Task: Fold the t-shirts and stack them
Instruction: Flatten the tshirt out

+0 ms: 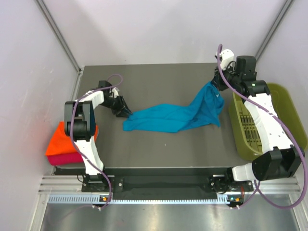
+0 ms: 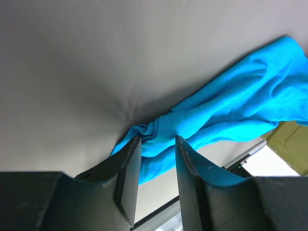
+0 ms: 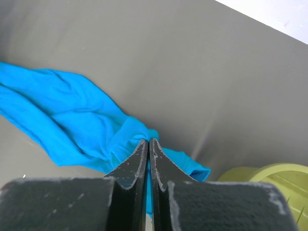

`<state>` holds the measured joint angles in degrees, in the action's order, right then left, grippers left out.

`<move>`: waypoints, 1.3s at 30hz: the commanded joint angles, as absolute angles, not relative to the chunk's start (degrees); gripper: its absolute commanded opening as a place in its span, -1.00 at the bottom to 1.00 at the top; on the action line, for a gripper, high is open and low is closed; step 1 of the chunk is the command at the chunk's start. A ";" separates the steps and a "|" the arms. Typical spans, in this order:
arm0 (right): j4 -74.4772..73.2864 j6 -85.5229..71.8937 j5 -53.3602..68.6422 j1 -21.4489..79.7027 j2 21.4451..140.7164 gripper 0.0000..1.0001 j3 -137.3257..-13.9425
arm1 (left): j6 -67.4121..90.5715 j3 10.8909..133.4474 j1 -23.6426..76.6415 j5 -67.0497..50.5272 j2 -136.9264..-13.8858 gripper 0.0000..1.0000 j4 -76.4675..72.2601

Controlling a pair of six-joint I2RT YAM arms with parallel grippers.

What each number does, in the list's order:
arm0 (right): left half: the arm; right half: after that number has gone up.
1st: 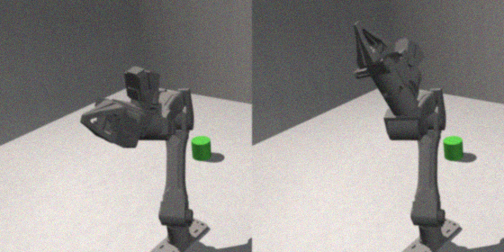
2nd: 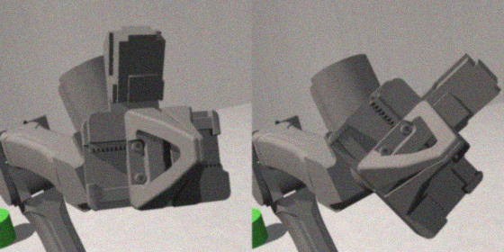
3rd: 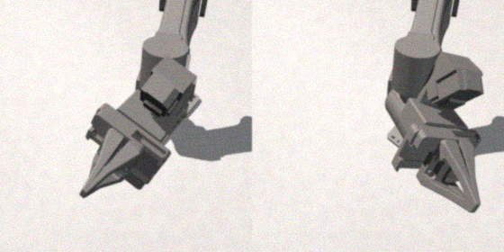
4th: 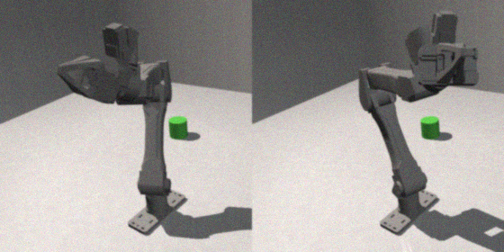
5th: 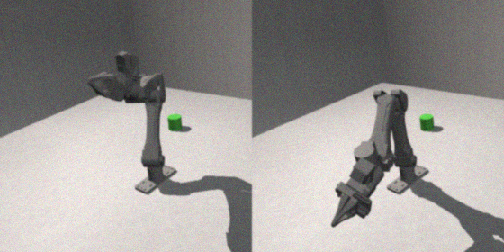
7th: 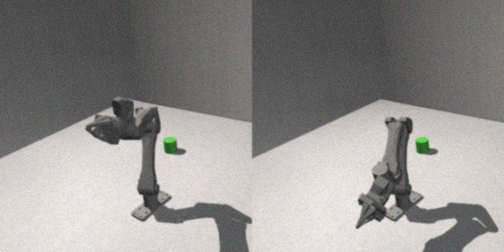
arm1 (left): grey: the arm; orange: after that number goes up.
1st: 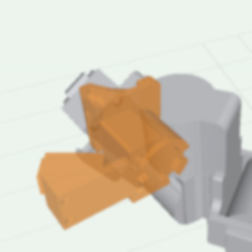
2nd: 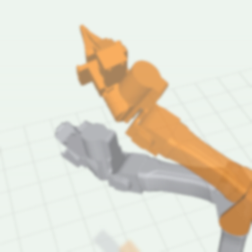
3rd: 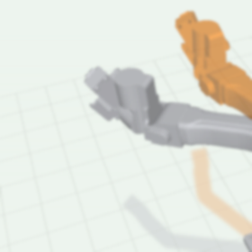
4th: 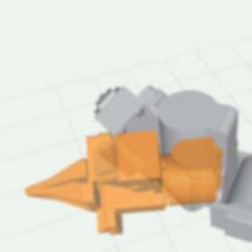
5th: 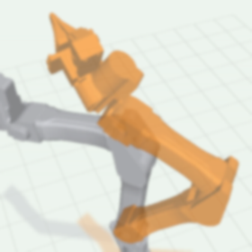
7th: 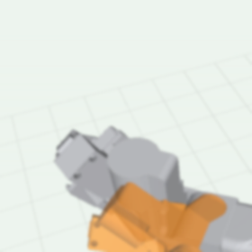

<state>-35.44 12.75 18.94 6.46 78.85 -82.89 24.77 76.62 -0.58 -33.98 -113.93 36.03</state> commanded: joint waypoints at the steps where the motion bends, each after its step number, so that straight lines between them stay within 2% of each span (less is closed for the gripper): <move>1: -31.82 11.95 19.42 5.54 78.31 -1.00 -83.41 | 24.61 78.49 1.56 -34.19 -114.08 -0.22 34.37; 5: -31.73 11.95 19.25 5.45 78.13 -1.00 -83.41 | 24.26 78.40 2.46 -33.58 -114.96 -0.32 34.63; 6: -31.82 11.95 19.25 5.45 78.13 -1.00 -83.32 | 24.08 78.22 2.72 -33.57 -115.05 -0.40 34.63; 7: -31.90 11.95 19.34 5.36 77.96 -1.00 -83.23 | 24.00 78.22 3.07 -33.57 -115.14 -0.59 34.63; 10: -31.73 11.95 19.16 5.19 77.43 -1.00 -82.88 | 24.26 78.22 3.34 -33.58 -114.87 -0.90 34.54; 12: -31.73 11.95 19.33 4.83 77.08 -1.00 -82.44 | 24.17 78.31 3.34 -33.05 -114.17 -1.00 34.89; 16: -31.64 11.95 19.25 4.57 76.90 -1.00 -82.35 | 22.16 79.62 2.55 -31.30 -111.02 -1.00 36.73; 21: -30.94 11.34 19.25 3.61 76.90 -1.00 -85.16 | 16.80 90.33 -0.60 -24.62 -106.09 -1.00 41.30; 26: -32.68 10.28 20.56 2.29 76.03 -1.00 -88.06 | 11.26 96.76 -3.34 -22.67 -100.29 -1.00 45.08; 33: -37.79 10.81 24.87 2.29 68.13 -1.00 -83.51 | 6.94 92.82 -3.25 -26.71 -92.91 -0.92 52.98; 35: -39.28 11.25 26.45 2.20 66.54 -1.00 -81.75 | 7.47 88.80 -3.34 -27.51 -89.57 -1.00 53.35; 39: -40.25 11.25 31.45 2.28 63.99 -1.00 -81.56 | 8.09 86.31 -3.34 -27.60 -85.61 -1.00 53.27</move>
